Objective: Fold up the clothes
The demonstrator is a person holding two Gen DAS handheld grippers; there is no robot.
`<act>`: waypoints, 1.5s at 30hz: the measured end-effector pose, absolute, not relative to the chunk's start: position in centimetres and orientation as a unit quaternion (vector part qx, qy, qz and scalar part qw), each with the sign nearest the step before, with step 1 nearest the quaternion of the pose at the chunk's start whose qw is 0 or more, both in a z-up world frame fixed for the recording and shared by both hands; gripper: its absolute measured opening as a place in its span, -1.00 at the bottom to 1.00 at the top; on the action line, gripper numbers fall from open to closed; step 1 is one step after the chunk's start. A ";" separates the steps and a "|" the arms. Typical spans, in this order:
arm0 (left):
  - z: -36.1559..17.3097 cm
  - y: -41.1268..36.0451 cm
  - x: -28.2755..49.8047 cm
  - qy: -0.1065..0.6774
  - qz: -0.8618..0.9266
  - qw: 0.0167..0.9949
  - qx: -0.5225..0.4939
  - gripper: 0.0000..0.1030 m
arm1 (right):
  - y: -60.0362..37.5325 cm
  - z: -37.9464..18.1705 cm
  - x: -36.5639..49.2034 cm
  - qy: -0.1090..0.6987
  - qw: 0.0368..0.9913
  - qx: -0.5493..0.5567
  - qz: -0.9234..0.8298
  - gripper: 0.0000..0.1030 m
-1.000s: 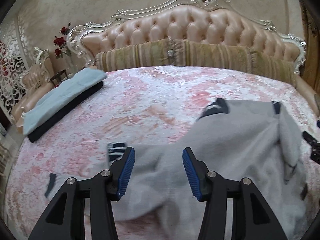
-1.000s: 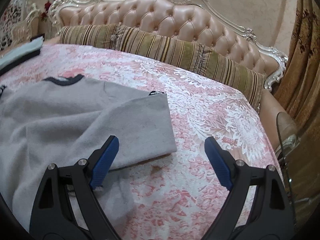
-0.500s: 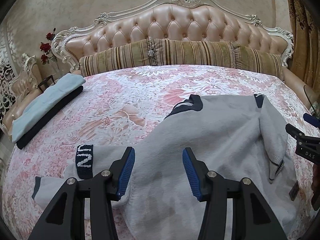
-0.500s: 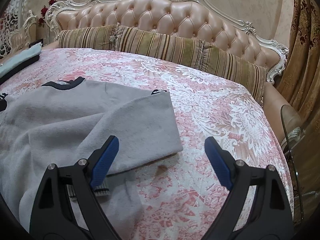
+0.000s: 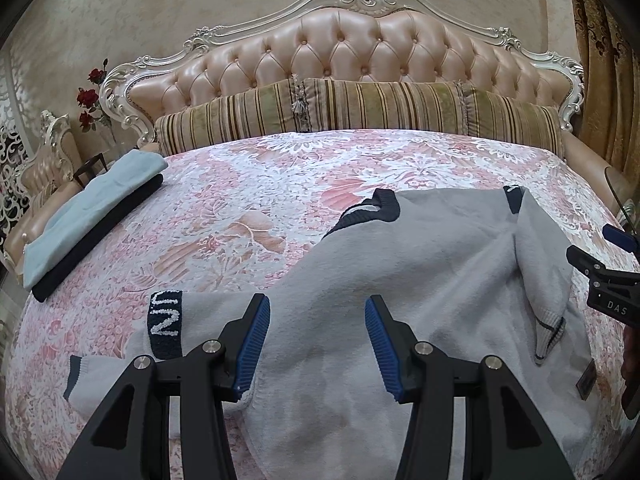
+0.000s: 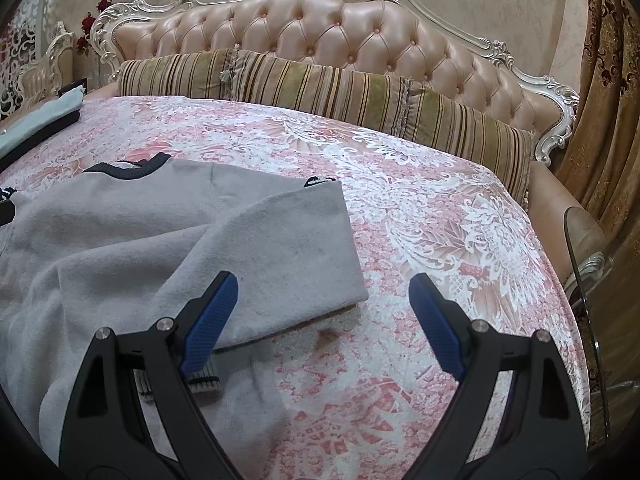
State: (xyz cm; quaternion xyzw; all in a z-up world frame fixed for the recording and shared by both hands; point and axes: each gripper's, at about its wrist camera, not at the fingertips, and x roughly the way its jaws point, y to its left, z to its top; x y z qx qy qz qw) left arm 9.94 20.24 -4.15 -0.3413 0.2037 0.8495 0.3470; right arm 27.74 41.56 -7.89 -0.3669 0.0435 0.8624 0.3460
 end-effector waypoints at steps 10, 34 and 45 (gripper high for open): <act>-4.2 20.4 10.1 0.206 0.849 0.348 -0.340 -0.01 | 41.6 -7.9 27.7 0.043 0.347 -0.367 0.862 0.72; -4.1 20.8 10.5 0.210 0.847 0.352 -0.338 -0.01 | 41.7 -8.0 27.7 0.044 0.346 -0.368 0.862 0.72; -4.2 20.8 10.6 0.210 0.847 0.352 -0.339 -0.01 | 41.6 -8.0 27.7 0.044 0.346 -0.369 0.862 0.72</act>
